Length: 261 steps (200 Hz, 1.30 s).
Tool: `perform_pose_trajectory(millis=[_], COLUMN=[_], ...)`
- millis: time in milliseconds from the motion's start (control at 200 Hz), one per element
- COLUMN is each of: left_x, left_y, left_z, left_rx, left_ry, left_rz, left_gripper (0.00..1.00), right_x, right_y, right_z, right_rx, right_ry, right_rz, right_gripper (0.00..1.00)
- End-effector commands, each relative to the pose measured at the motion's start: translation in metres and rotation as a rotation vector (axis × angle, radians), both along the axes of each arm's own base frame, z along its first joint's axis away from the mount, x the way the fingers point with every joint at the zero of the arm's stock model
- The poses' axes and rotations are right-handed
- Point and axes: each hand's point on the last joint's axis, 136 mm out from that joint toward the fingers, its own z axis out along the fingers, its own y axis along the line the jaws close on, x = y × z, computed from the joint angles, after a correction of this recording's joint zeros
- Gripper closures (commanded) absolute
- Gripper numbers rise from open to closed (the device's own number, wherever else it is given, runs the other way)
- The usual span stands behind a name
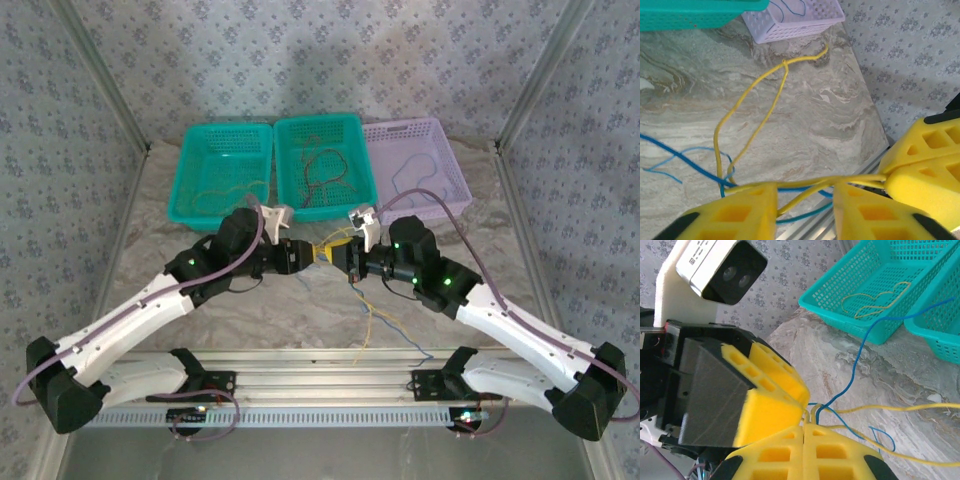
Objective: Untangle the cables
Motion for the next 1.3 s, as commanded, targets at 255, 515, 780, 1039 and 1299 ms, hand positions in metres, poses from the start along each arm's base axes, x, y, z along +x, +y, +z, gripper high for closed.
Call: perform_pose_trajectory(millis=[255, 515, 780, 1039, 1299], left_x=[-0.019, -0.025, -0.029, -0.022, -0.021], left_y=[-0.003, -0.001, -0.004, 0.003, 0.017], left_z=[-0.003, -0.015, -0.03, -0.037, 0.007], left_rx=[0.003, 0.025, 0.09, 0.163, -0.057], left_ry=[0.023, 0.052, 0.06, 0.028, -0.12], left_rz=[-0.068, -0.065, -0.08, -0.052, 0.039], left_gripper=[0.51, 0.59, 0.58, 0.56, 0.49], right_x=[0.007, 0.009, 0.007, 0.001, 0.001], right_y=[0.002, 0.002, 0.004, 0.007, 0.008], right_z=[0.007, 0.013, 0.017, 0.02, 0.011], right_rx=[0.011, 0.042, 0.053, 0.058, 0.059], right_ry=[-0.052, -0.055, -0.058, -0.048, -0.026], right_rz=[-0.031, -0.05, -0.043, -0.011, -0.007], right_gripper=[1.0, 1.0, 1.0, 1.0, 1.0])
